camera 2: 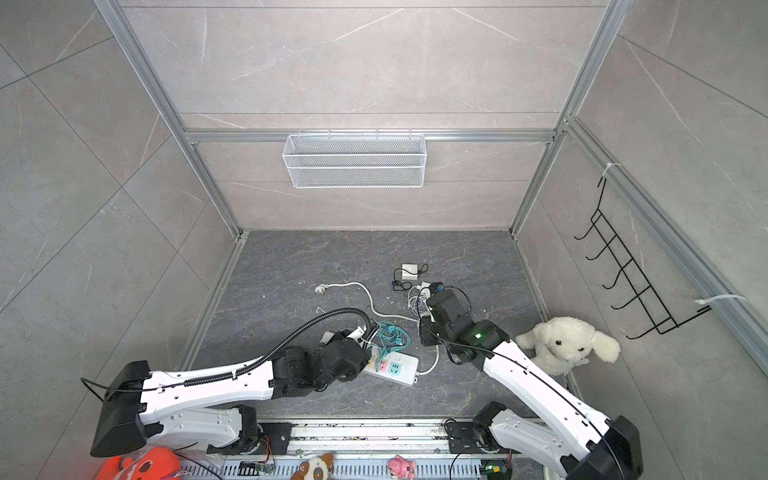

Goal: Insert the plug

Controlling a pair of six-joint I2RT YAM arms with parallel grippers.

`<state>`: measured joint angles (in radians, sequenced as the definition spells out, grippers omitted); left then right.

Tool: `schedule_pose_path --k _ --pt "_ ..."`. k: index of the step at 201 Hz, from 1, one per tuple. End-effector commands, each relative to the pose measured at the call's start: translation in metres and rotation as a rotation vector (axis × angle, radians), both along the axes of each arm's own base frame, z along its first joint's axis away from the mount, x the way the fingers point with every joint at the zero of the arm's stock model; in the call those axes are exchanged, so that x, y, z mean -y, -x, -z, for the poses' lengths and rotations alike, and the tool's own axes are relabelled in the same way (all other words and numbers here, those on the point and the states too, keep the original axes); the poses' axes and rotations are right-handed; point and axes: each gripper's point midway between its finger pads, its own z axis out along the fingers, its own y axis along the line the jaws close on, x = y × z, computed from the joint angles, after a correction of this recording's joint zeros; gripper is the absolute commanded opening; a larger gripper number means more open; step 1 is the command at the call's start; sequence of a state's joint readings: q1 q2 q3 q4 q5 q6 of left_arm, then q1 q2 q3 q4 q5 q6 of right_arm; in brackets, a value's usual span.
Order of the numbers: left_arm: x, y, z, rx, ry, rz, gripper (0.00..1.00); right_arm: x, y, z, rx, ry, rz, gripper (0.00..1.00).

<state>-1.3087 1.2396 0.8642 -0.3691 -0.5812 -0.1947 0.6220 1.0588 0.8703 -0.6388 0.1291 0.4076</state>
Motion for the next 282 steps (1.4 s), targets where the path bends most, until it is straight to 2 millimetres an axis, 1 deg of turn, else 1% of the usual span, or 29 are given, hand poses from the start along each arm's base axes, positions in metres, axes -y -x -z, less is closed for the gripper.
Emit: schedule_pose_path --k 1,18,32,67,80,98,107,123,142,158,174,185,208,230,237,245,252,269,282 --pt "-0.015 0.008 -0.004 0.031 -0.017 -0.066 0.51 -0.011 -0.025 -0.028 0.101 0.011 0.007 0.07" --pt "-0.012 0.018 -0.009 0.047 -0.015 -0.069 0.51 -0.019 -0.033 -0.033 0.121 0.036 -0.002 0.07" --pt "0.0 0.028 -0.007 0.028 -0.007 -0.038 0.51 -0.025 -0.041 -0.039 0.141 0.055 -0.004 0.07" --pt "0.031 0.04 0.018 -0.007 -0.035 0.025 0.48 -0.045 -0.058 -0.062 0.177 0.048 -0.039 0.08" --pt "0.044 0.043 0.026 -0.024 -0.019 0.048 0.48 -0.049 -0.064 -0.073 0.2 0.046 -0.044 0.08" --pt "0.054 0.045 0.034 -0.034 0.008 0.062 0.48 -0.051 -0.07 -0.089 0.236 0.05 -0.048 0.09" --pt "0.053 0.04 0.036 -0.016 0.02 0.038 0.47 -0.052 -0.073 -0.098 0.252 0.052 -0.052 0.09" --pt "0.048 0.033 0.031 0.015 0.059 0.006 0.47 -0.054 -0.075 -0.112 0.272 0.051 -0.063 0.09" --pt "0.044 0.028 0.03 0.002 0.118 -0.003 0.48 -0.056 -0.076 -0.125 0.291 0.042 -0.075 0.09" --pt "0.042 0.022 0.036 -0.009 0.121 -0.01 0.51 -0.057 -0.075 -0.134 0.302 0.034 -0.084 0.08" --pt "0.039 0.013 0.046 -0.026 0.087 -0.036 0.51 -0.056 -0.073 -0.141 0.315 0.025 -0.087 0.08" --pt "0.045 0.01 0.05 -0.034 0.08 -0.024 0.5 -0.055 -0.072 -0.146 0.327 0.015 -0.086 0.08" --pt "0.067 0.008 0.053 -0.049 0.116 0.028 0.49 -0.053 -0.068 -0.153 0.342 0.005 -0.091 0.08" --pt "0.08 0.0 0.061 -0.082 0.107 0.041 0.46 -0.049 -0.065 -0.158 0.354 0.009 -0.095 0.08" --pt "0.082 -0.003 0.065 -0.089 0.099 0.039 0.44 -0.048 -0.064 -0.16 0.359 0.009 -0.093 0.08" --pt "0.087 -0.002 0.069 -0.113 0.101 0.061 0.41 -0.045 -0.061 -0.162 0.363 0.01 -0.089 0.08" --pt "0.088 -0.007 0.07 -0.115 0.107 0.055 0.39 -0.042 -0.059 -0.164 0.369 0.008 -0.086 0.08" --pt "0.088 -0.022 0.063 -0.115 0.157 0.032 0.32 -0.032 -0.052 -0.161 0.363 0.029 -0.072 0.08" --pt "0.089 -0.035 0.051 -0.107 0.212 0.014 0.27 -0.021 -0.047 -0.154 0.352 0.057 -0.051 0.08"
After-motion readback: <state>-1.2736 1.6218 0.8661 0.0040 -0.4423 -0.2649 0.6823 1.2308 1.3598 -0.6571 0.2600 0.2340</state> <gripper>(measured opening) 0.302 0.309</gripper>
